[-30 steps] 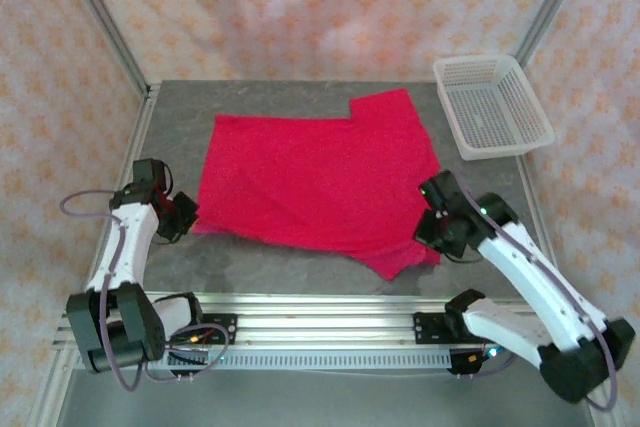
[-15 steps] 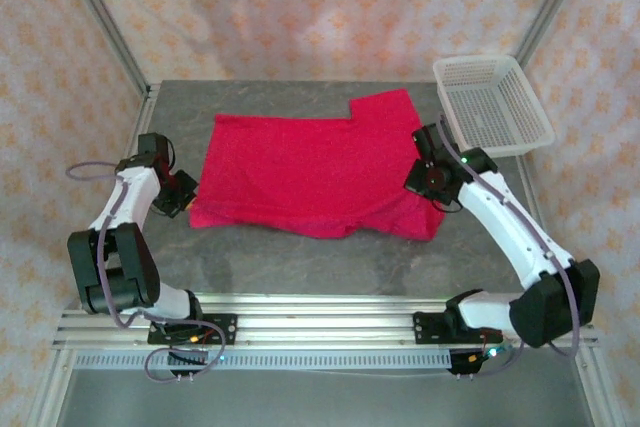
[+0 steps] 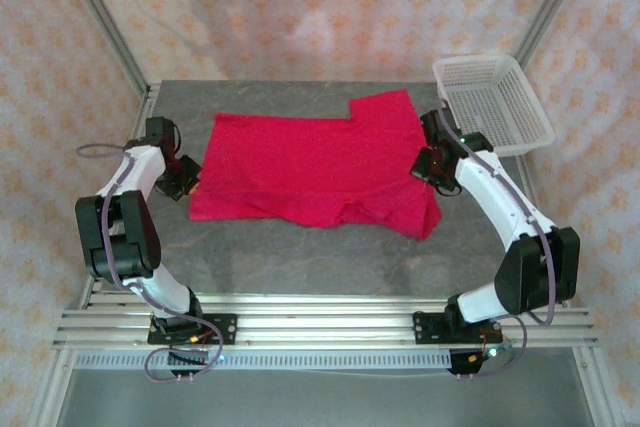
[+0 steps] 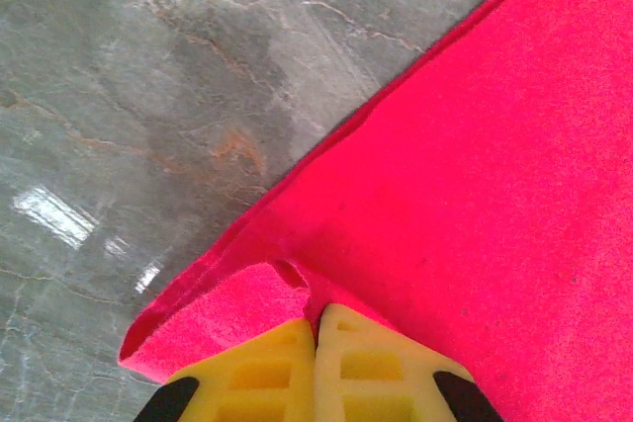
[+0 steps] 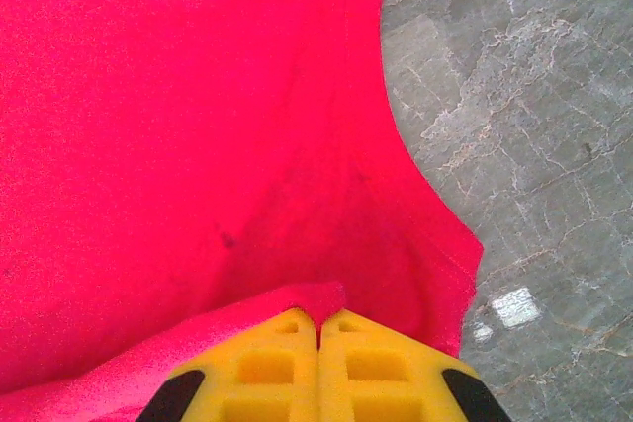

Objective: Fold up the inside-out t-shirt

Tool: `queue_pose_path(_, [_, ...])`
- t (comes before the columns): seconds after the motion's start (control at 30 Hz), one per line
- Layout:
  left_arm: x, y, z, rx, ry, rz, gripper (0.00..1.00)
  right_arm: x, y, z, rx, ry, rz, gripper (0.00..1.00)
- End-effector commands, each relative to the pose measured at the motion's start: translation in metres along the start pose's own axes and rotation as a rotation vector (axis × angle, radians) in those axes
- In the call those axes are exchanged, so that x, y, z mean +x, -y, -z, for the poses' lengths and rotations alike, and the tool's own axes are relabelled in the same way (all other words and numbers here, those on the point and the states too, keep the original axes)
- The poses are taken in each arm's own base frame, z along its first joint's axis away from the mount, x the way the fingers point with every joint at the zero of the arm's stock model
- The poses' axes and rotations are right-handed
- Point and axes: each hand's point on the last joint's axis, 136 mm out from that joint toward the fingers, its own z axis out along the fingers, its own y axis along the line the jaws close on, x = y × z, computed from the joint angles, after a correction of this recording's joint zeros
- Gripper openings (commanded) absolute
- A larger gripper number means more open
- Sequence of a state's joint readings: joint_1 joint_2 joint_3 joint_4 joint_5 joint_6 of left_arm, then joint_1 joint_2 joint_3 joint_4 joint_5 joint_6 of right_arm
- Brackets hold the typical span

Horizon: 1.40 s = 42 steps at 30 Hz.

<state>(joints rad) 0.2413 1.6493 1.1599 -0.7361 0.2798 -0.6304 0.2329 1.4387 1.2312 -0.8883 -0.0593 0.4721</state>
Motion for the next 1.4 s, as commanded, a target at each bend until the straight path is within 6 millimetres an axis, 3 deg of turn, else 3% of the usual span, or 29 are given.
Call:
queue_pose_path(0.0, [-0.007,0.007,0.014,0.010,0.045,-0.003,0.00,-0.011,-0.007,0.017,-0.044,0.041,0.011,0.00])
queue_pose_path(0.33, [-0.019,0.020,0.077,0.075,0.153,-0.022,0.00,-0.034,0.003,0.085,-0.069,0.185,0.018,0.00])
queue_pose_path(0.5, [-0.015,0.020,0.092,0.094,0.171,-0.029,0.00,-0.029,0.016,0.105,-0.064,0.204,0.027,0.00])
queue_pose_path(0.63, [0.003,0.011,0.096,0.113,0.157,-0.045,0.00,-0.002,0.030,0.111,-0.060,0.137,0.045,0.00])
queue_pose_path(0.83, [0.055,-0.023,0.091,0.100,0.063,-0.095,0.00,0.055,0.074,0.128,-0.018,0.049,0.062,0.00])
queue_pose_path(0.97, [0.080,-0.040,0.099,0.112,0.057,-0.113,0.00,0.075,0.092,0.144,-0.013,0.034,0.058,0.00])
queue_pose_path(1.1, [0.084,-0.041,0.094,0.130,0.058,-0.103,0.00,0.078,0.089,0.133,-0.015,0.016,0.058,0.00])
queue_pose_path(1.37, [0.070,-0.025,0.056,0.105,0.001,-0.083,0.00,0.048,0.055,0.074,-0.016,0.010,0.060,0.00])
